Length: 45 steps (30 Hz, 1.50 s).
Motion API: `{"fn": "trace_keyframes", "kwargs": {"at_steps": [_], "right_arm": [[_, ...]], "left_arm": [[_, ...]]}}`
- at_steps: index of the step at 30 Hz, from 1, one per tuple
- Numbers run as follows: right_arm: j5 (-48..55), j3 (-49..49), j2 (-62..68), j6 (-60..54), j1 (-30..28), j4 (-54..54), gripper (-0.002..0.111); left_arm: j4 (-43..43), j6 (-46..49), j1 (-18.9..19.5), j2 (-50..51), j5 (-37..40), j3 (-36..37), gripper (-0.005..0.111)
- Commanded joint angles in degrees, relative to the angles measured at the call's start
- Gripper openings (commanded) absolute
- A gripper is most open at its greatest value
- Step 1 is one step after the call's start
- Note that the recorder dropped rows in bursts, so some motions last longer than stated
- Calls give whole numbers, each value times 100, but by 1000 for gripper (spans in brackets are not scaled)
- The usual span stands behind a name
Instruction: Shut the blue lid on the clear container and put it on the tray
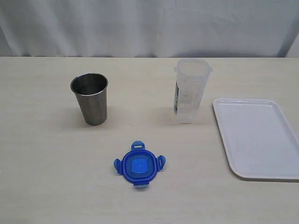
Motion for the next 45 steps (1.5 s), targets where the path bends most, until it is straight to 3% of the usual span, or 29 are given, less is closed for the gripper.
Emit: {"fn": "trace_keyframes", "kwargs": {"at_steps": [1,2,4,6,8,9,11,12,14,25,30,36,45], "right_arm": [[-22,17,-25,3,-38,-35,4],[-22,17,-25,3,-38,-35,4],[-22,17,-25,3,-38,-35,4],[-22,17,-25,3,-38,-35,4],[-22,17,-25,3,-38,-35,4],[-22,17,-25,3,-38,-35,4],[-22,17,-25,3,-38,-35,4],[-22,17,-25,3,-38,-35,4],[-22,17,-25,3,-38,-35,4],[-22,17,-25,3,-38,-35,4],[-22,17,-25,3,-38,-35,4],[-22,17,-25,3,-38,-35,4],[-22,17,-25,3,-38,-35,4]], "left_arm": [[-232,-20,-8,-11,-1399,8,0],[-318,-35,-8,-11,-1634,8,0],[-183,-73,-8,-11,-2834,8,0],[-343,-983,-8,-11,-3572,8,0],[-94,-1498,-8,-11,-3658,8,3],[257,-1512,-8,-11,-3824,8,10],[633,-1735,-8,-11,-4406,8,43],[633,-1832,-8,-11,-4783,8,73],[657,-1842,-8,258,-4901,8,103],[790,-1304,-8,4308,-7173,8,105],[1574,-1078,-8,6469,-8368,-265,105],[1896,-991,-8,8553,-8691,-1019,105],[2673,-839,-8,10197,-8741,-1771,105]]}}
